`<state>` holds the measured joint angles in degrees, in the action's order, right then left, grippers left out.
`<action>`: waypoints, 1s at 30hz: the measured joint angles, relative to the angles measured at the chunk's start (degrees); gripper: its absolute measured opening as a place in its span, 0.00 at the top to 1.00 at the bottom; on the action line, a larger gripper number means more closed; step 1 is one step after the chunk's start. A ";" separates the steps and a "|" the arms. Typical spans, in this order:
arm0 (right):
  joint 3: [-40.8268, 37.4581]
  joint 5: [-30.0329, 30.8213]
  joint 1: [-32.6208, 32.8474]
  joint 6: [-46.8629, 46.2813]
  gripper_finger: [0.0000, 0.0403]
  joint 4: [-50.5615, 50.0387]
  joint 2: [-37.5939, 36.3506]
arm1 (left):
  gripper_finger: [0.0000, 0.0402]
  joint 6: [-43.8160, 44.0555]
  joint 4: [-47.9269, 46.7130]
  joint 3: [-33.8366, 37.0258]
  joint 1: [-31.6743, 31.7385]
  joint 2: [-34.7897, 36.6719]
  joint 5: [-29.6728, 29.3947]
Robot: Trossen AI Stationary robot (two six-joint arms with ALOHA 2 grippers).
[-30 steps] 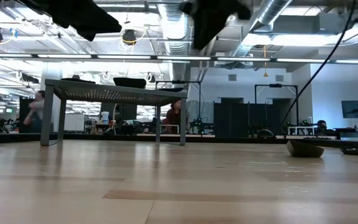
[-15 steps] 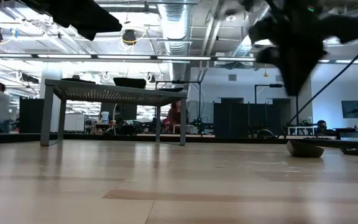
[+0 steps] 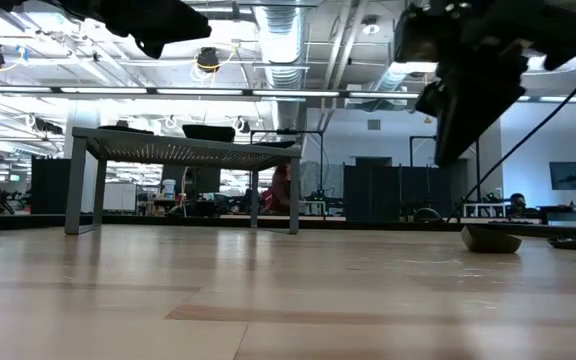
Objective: Pick & Place Mini shaped plates
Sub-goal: Stack the black drop-shaped plate on top of the black drop-shaped plate on the shelf
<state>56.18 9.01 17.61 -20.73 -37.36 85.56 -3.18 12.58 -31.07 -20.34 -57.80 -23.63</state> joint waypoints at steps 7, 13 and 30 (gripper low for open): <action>-0.33 -0.07 4.36 -5.54 0.86 -4.60 0.00 | 0.80 0.00 0.35 0.00 0.00 0.00 5.76; -5.86 -0.06 8.00 -6.77 0.86 -2.69 0.00 | 0.80 0.00 0.39 0.00 0.00 0.00 5.85; -8.57 7.69 5.88 -2.66 0.86 10.27 -0.02 | 0.80 -0.13 1.66 -0.01 0.21 0.00 5.87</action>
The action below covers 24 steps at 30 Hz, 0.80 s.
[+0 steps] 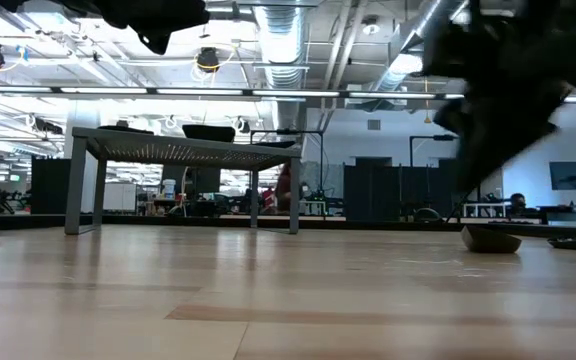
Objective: Pick & Place Mini shaped plates
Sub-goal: Stack the black drop-shaped plate on top of the black drop-shaped plate on the shelf
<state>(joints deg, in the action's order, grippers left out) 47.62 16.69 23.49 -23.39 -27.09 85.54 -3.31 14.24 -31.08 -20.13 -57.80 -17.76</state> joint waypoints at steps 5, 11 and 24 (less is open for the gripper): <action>0.07 1.49 -2.52 5.37 0.86 8.04 0.02 | 0.80 -2.03 0.47 0.01 -0.01 0.00 0.00; -0.11 -0.67 -4.49 5.79 0.86 8.50 0.46 | 0.80 -2.03 0.56 0.01 -0.01 0.00 0.02; 0.23 -6.62 -4.52 5.92 0.86 7.76 10.42 | 0.80 -2.45 1.46 -0.03 -0.01 0.00 0.02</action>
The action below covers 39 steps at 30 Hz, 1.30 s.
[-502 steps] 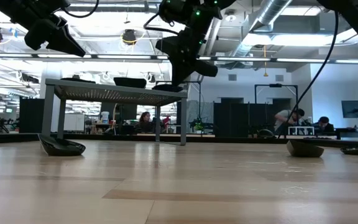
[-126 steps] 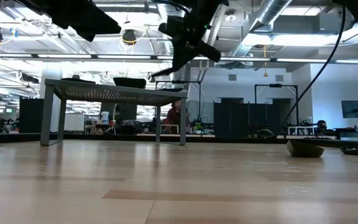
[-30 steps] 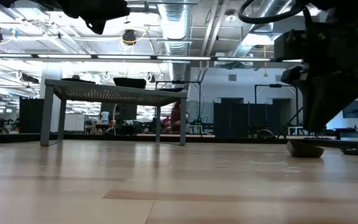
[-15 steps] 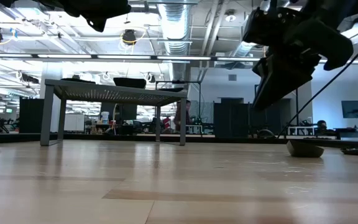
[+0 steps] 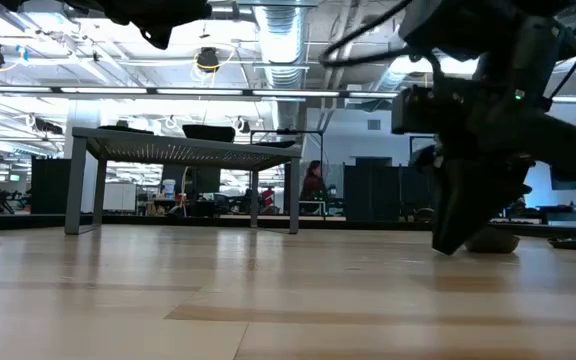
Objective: Pick & Place Mini shaped plates
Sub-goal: Stack the black drop-shaped plate on top of the black drop-shaped plate on the shelf
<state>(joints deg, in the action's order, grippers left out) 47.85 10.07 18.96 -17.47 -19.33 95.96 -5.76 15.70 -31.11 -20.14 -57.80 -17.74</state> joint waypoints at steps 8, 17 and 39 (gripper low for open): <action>0.01 -5.20 1.52 -6.31 0.86 -7.57 -3.56 | 0.80 0.00 0.31 0.00 0.00 0.00 0.00; -0.01 -5.99 5.82 -14.76 0.86 -22.76 -8.44 | 0.80 0.00 0.27 -0.02 -0.02 0.00 0.00; -0.01 2.23 5.93 -18.51 0.86 -20.84 -12.17 | 0.80 0.00 0.88 0.00 -0.02 0.00 0.00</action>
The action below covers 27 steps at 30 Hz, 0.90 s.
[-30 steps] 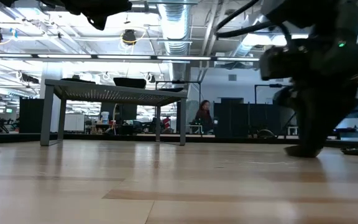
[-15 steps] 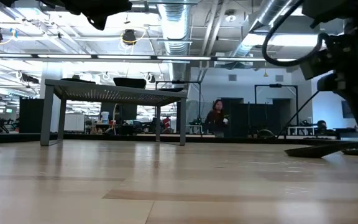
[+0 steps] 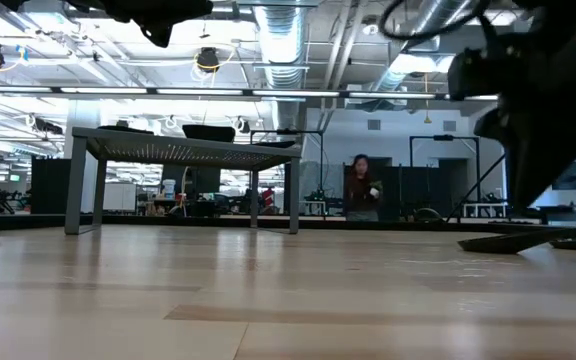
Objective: Pick & Place Mini shaped plates
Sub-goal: Stack the black drop-shaped plate on top of the black drop-shaped plate on the shelf
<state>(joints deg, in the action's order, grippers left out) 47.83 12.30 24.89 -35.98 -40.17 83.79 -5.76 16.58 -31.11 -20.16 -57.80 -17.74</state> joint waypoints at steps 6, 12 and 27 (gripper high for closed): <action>0.00 -0.66 -1.09 1.11 0.84 -1.43 4.17 | 0.80 0.00 0.04 0.00 0.02 0.02 0.01; 0.00 -1.16 -1.08 0.35 0.77 -0.69 6.08 | 0.80 -0.17 0.24 0.00 0.02 0.02 0.01; 0.26 -2.11 -2.19 3.06 0.81 -0.30 11.11 | 0.80 -0.44 0.26 0.00 0.02 0.02 0.02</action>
<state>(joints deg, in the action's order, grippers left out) 48.10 10.20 22.71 -32.92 -40.47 94.90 -6.20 16.84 -31.11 -20.14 -57.78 -17.72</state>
